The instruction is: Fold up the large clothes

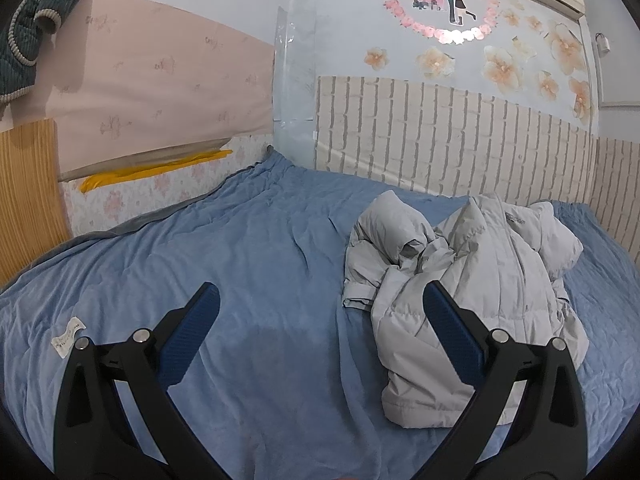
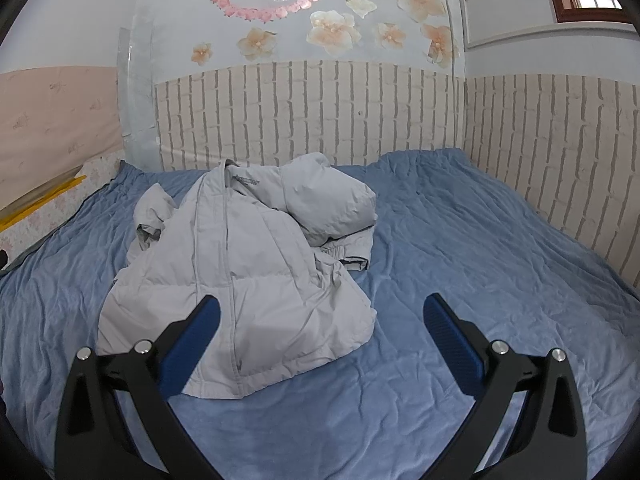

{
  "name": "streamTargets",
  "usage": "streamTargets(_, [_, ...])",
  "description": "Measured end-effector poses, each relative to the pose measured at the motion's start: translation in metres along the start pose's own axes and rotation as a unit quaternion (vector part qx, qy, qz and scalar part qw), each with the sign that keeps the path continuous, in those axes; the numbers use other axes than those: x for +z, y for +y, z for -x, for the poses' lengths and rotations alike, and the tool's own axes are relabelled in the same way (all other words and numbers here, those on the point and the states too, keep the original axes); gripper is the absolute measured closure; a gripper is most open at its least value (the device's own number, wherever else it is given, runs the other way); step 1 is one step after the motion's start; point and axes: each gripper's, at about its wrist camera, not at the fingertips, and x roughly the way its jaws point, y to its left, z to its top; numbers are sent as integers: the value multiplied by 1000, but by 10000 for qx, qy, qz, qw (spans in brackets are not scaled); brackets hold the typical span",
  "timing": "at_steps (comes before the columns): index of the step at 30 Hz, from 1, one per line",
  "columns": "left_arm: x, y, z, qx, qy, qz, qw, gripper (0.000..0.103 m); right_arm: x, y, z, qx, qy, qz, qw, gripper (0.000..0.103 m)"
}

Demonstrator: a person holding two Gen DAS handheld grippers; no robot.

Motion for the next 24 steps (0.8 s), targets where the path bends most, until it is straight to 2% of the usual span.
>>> streamTargets(24, [0,-3,1,-10,-14,-8,10000,3,2,0,0,7,-10,44,10000,2])
